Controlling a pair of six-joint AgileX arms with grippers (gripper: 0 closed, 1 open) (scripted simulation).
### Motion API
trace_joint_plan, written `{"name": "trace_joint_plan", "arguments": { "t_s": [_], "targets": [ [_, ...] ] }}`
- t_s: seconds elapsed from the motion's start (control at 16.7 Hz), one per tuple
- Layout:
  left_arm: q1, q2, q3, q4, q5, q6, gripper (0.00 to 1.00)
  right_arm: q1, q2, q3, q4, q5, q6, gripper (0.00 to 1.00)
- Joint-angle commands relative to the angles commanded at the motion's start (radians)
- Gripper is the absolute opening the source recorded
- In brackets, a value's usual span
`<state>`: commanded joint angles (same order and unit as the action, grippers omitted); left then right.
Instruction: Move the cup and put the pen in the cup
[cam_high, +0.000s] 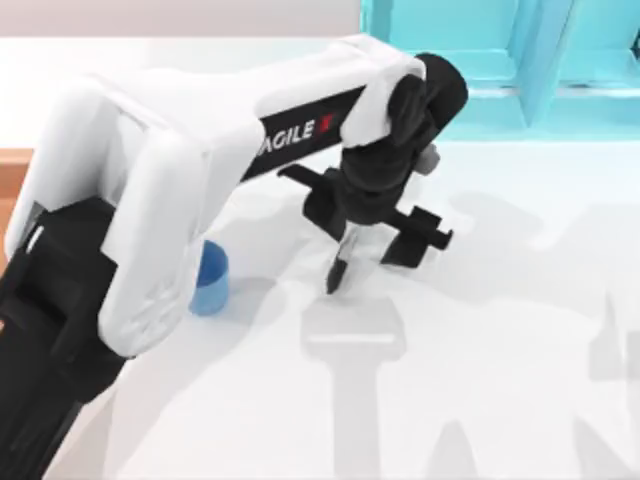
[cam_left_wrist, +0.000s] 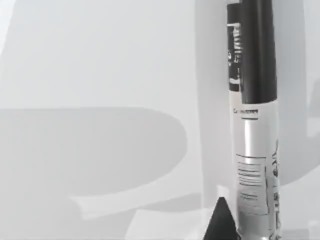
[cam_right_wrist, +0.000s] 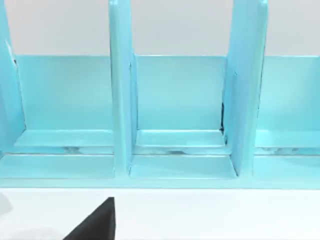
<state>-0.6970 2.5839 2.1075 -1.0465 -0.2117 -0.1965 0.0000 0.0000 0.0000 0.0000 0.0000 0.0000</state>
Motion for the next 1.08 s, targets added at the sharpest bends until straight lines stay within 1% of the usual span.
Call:
{"name": "trace_joint_plan", "arguments": {
  "t_s": [0.06, 0.12, 0.54, 0.6, 0.78, 1.08],
  "targets": [
    [0.000, 0.000, 0.000, 0.000, 0.000, 0.000, 0.02, 0.000, 0.000, 0.000, 0.000, 0.000, 0.000, 1.00],
    [0.000, 0.000, 0.000, 0.000, 0.000, 0.000, 0.00, 0.000, 0.000, 0.000, 0.000, 0.000, 0.000, 1.00],
    [0.000, 0.000, 0.000, 0.000, 0.000, 0.000, 0.00, 0.000, 0.000, 0.000, 0.000, 0.000, 0.000, 1.00],
    [-0.025, -0.071, 0.000, -0.023, 0.069, -0.029, 0.00, 0.000, 0.000, 0.000, 0.000, 0.000, 0.000, 1.00],
    [-0.041, -0.110, -0.026, -0.036, 0.068, -0.043, 0.00, 0.000, 0.000, 0.000, 0.000, 0.000, 0.000, 1.00],
    [-0.111, -0.299, -0.155, -0.108, 0.062, -0.121, 0.00, 0.000, 0.000, 0.000, 0.000, 0.000, 0.000, 1.00]
  ]
}}
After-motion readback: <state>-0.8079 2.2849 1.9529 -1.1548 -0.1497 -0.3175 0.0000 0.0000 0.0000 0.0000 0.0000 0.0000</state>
